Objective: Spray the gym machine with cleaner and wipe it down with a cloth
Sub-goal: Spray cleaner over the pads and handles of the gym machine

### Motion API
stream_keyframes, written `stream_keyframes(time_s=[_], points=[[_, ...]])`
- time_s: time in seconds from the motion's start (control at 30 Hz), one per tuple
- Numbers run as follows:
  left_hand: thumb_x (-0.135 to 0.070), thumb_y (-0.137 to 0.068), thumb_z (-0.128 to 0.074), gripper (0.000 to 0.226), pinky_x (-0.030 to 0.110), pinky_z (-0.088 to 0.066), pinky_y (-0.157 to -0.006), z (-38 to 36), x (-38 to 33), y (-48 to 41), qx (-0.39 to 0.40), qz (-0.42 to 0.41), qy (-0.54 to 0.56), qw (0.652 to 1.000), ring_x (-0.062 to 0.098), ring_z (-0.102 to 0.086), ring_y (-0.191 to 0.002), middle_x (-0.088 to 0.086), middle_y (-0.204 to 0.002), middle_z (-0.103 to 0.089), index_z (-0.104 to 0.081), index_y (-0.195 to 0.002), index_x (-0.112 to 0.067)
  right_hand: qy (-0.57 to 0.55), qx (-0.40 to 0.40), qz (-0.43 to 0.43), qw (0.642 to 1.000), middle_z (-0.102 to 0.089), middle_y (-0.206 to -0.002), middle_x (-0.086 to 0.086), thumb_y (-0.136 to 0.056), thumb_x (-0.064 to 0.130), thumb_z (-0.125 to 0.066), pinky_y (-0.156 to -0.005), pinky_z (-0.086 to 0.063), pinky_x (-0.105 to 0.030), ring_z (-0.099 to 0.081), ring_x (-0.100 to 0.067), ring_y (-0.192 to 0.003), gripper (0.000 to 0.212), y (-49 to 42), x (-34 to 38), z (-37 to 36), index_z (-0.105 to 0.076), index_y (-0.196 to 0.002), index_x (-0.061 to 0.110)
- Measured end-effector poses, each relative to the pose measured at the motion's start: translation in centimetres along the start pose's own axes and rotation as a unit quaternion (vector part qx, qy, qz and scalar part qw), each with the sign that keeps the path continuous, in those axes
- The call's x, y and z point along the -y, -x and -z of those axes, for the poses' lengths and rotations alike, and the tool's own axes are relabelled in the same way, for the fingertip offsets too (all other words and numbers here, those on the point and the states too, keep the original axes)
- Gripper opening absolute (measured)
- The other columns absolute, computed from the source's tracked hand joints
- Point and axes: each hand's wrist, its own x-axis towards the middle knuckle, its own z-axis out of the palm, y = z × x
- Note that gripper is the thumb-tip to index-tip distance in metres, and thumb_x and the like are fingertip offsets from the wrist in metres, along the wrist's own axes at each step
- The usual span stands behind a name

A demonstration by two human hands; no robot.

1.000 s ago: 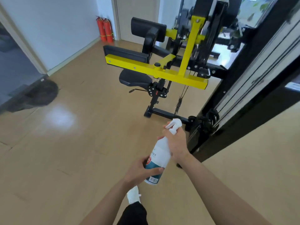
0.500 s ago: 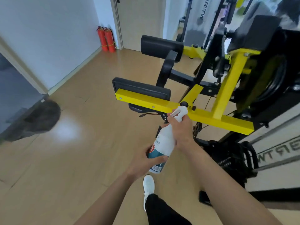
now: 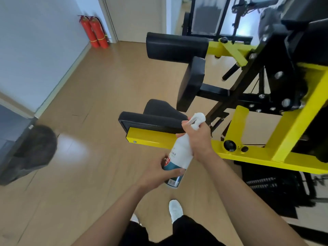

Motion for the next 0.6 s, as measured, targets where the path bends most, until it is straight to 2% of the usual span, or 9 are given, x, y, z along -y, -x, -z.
stream_keyframes(time_s=[0.07,0.17,0.23,0.3,0.37,0.47,0.5,0.6], points=[[-0.043,-0.067,-0.09,0.061,0.031,-0.063,-0.082,2.4,-0.8,-1.3,0.014,-0.011,-0.019,1.0,0.014,-0.075,-0.096,-0.001,-0.109,-0.074,-0.061,-0.117,-0.024,-0.004,-0.029,0.001,1.0,-0.071,-0.096,-0.005,-0.099,0.023,-0.068,-0.05,-0.056,-0.021,-0.076,-0.015,-0.066,0.015,-1.0,0.5,-1.7,-0.055,-0.103,0.028],[-0.057,-0.063,-0.088,0.064,0.025,-0.063,-0.075,6.7,-2.4,-3.1,0.019,-0.051,-0.103,0.993,0.01,-0.073,-0.094,-0.009,-0.106,-0.07,-0.06,-0.114,-0.031,-0.028,-0.105,-0.015,0.994,-0.07,-0.09,0.0,-0.1,0.023,-0.065,-0.047,-0.053,-0.018,-0.074,-0.009,-0.062,0.011,-2.4,1.3,-4.5,-0.055,-0.099,0.025],[-0.058,-0.066,-0.087,0.058,0.021,-0.061,-0.072,9.6,-3.7,-4.0,0.037,-0.072,-0.137,0.987,0.009,-0.072,-0.095,-0.013,-0.105,-0.068,-0.06,-0.112,-0.034,-0.037,-0.152,-0.034,0.987,-0.071,-0.092,-0.001,-0.1,0.026,-0.065,-0.05,-0.056,-0.022,-0.074,-0.006,-0.062,0.01,-3.1,1.8,-6.3,-0.056,-0.103,0.022],[-0.062,-0.062,-0.085,0.06,0.023,-0.061,-0.071,12.5,-5.2,-5.0,0.064,-0.094,-0.146,0.983,0.01,-0.072,-0.093,-0.012,-0.102,-0.069,-0.061,-0.109,-0.033,-0.061,-0.182,-0.04,0.981,-0.071,-0.094,-0.001,-0.1,0.027,-0.065,-0.056,-0.059,-0.026,-0.074,-0.006,-0.062,0.011,-3.6,2.3,-8.3,-0.056,-0.103,0.023],[-0.061,-0.059,-0.084,0.061,0.025,-0.061,-0.071,16.0,-6.5,-6.1,0.093,-0.106,-0.149,0.979,0.011,-0.073,-0.09,-0.008,-0.099,-0.07,-0.064,-0.108,-0.029,-0.083,-0.212,-0.03,0.973,-0.069,-0.096,0.004,-0.099,0.03,-0.067,-0.055,-0.058,-0.025,-0.073,-0.002,-0.064,0.014,-3.7,3.1,-11.0,-0.053,-0.103,0.03],[-0.057,-0.058,-0.083,0.063,0.022,-0.058,-0.068,21.0,-8.3,-7.9,0.129,-0.101,-0.15,0.975,0.012,-0.074,-0.089,-0.006,-0.1,-0.072,-0.068,-0.111,-0.027,-0.124,-0.259,-0.022,0.958,-0.068,-0.103,0.002,-0.098,0.03,-0.069,-0.049,-0.056,-0.021,-0.074,-0.002,-0.065,0.024,-4.4,4.3,-15.1,-0.051,-0.112,0.03],[-0.057,-0.058,-0.083,0.063,0.021,-0.058,-0.069,22.5,-8.9,-8.6,0.14,-0.1,-0.158,0.972,0.012,-0.074,-0.089,-0.006,-0.1,-0.073,-0.068,-0.112,-0.028,-0.142,-0.28,-0.031,0.949,-0.069,-0.105,0.0,-0.097,0.03,-0.07,-0.052,-0.059,-0.023,-0.075,-0.007,-0.068,0.023,-4.7,4.5,-16.3,-0.052,-0.111,0.029],[-0.051,-0.063,-0.091,0.058,0.021,-0.057,-0.07,26.2,-10.3,-11.4,0.158,-0.09,-0.163,0.97,0.01,-0.073,-0.088,-0.008,-0.099,-0.074,-0.071,-0.113,-0.03,-0.193,-0.337,-0.054,0.92,-0.071,-0.102,-0.004,-0.098,0.028,-0.069,-0.075,-0.064,-0.039,-0.075,-0.02,-0.084,0.018,-6.3,4.9,-19.3,-0.051,-0.092,0.032]])
